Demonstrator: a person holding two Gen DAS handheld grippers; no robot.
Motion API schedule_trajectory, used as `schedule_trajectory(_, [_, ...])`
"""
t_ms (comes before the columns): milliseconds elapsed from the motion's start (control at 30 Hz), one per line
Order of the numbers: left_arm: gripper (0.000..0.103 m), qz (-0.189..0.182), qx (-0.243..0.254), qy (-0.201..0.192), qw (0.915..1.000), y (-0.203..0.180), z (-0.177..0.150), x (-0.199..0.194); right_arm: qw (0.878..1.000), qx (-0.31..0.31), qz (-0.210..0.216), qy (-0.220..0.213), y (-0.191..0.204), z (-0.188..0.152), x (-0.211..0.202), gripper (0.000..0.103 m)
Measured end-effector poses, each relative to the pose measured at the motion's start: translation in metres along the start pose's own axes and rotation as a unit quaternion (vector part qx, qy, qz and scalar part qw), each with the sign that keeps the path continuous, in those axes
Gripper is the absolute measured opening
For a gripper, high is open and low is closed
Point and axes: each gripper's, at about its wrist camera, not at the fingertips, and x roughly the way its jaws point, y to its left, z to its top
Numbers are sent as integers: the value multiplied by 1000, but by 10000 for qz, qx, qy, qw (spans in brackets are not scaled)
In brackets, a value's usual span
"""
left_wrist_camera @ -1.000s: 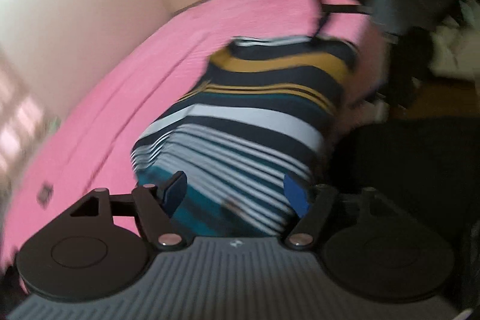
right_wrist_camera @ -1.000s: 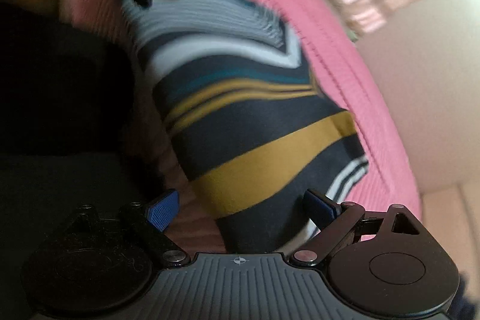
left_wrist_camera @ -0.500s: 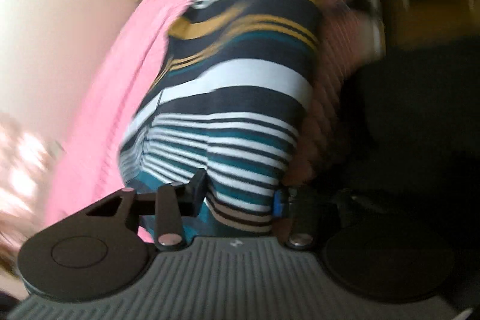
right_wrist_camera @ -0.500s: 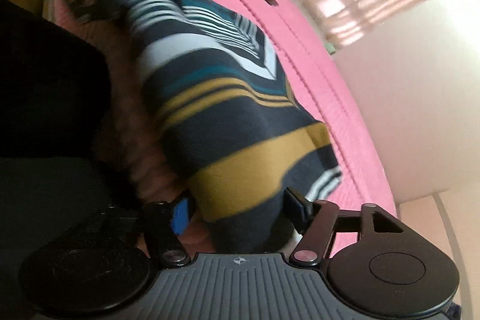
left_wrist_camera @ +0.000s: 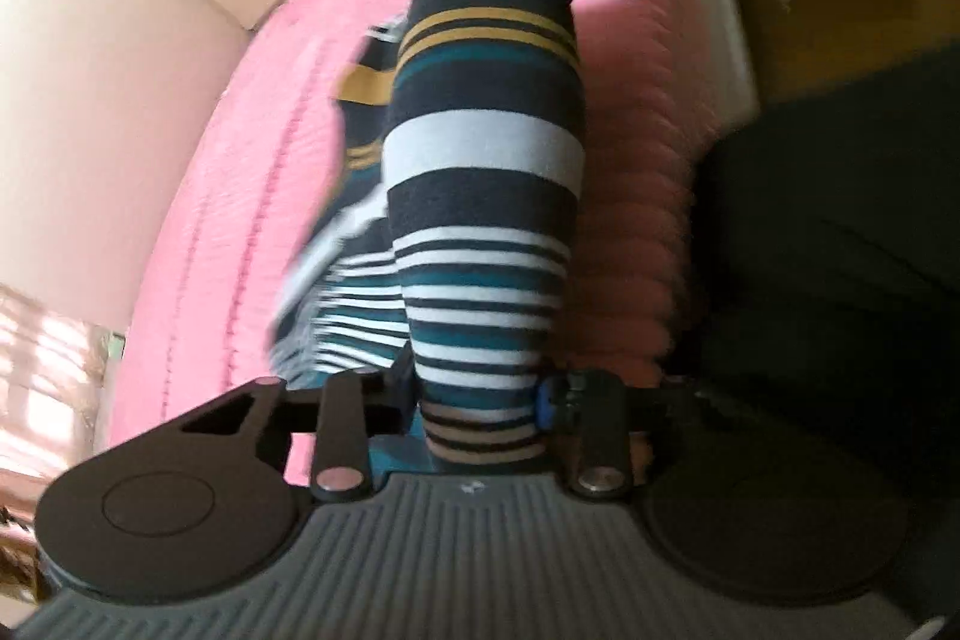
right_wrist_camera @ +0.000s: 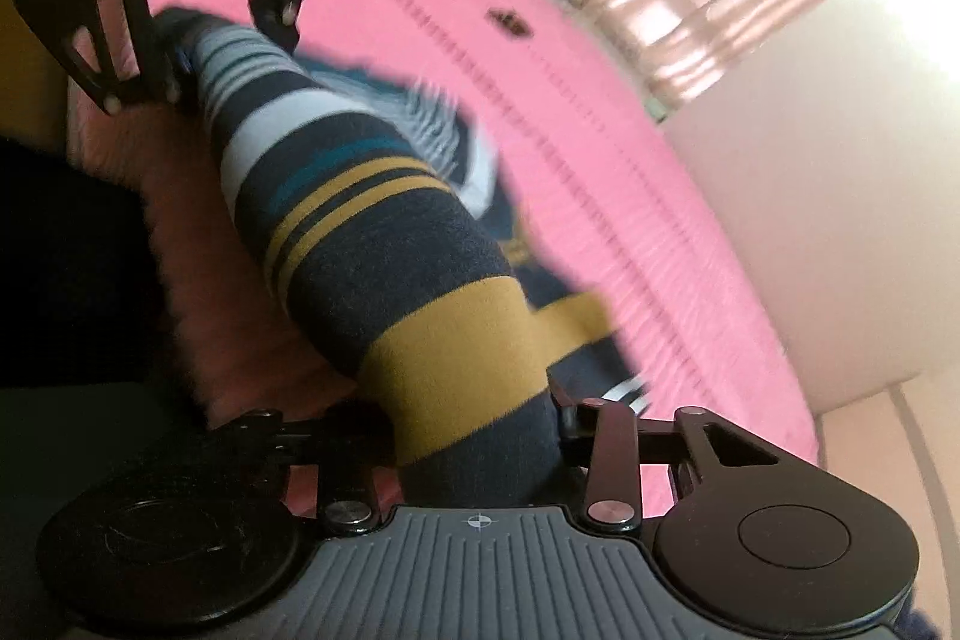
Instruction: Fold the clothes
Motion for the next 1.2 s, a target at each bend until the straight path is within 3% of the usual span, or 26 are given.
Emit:
schedule_trajectory(100, [28, 252, -326, -220, 9989, 59, 8, -15, 9993, -48, -214, -290, -40, 24, -2, 37])
schedule_trajectory(233, [27, 1128, -375, -420, 9920, 122, 21, -32, 9950, -32, -679, -731, -86, 56, 4, 37])
schedule_trajectory(300, [26, 1435, -246, -456, 9883, 124, 22, -37, 9915, 27, -912, -926, -93, 65, 1, 37])
schedule_trajectory(400, [27, 1546, -70, -439, 9870, 98, 13, -35, 9907, 126, -942, -978, -67, 55, 3, 37])
schedule_trajectory(467, [27, 1280, -116, -279, 9913, 66, 1, -21, 9933, 178, -745, -862, -39, 40, 9, 37])
schedule_trajectory(567, [28, 471, -299, 127, 9984, 1, -18, 7, 9991, 313, -10, -297, 18, 6, 26, 38])
schedule_trajectory(667, [30, 481, -180, 219, 9984, -56, -26, 11, 9996, 242, 58, -119, 61, -23, 19, 48])
schedule_trajectory(767, [32, 427, -553, 194, 9974, -62, -34, -5, 9984, 566, 57, -49, 67, -35, 3, 65])
schedule_trajectory(867, [36, 64, -1114, 183, 9936, -46, -47, -19, 9945, 1042, 8, 39, 55, -44, -10, 75])
schedule_trajectory(967, [36, -151, -1834, 242, 9826, -20, -67, -33, 9853, 1692, -80, 239, 34, -66, -25, 75])
schedule_trajectory(1100, [36, 30, -2805, 199, 9596, 23, -86, -41, 9631, 2628, -314, 493, 17, -103, -42, 75])
schedule_trajectory(1200, [35, 122, -3474, 91, 9376, 58, -91, -32, 9264, 3734, -406, 275, -16, -119, -46, 75])
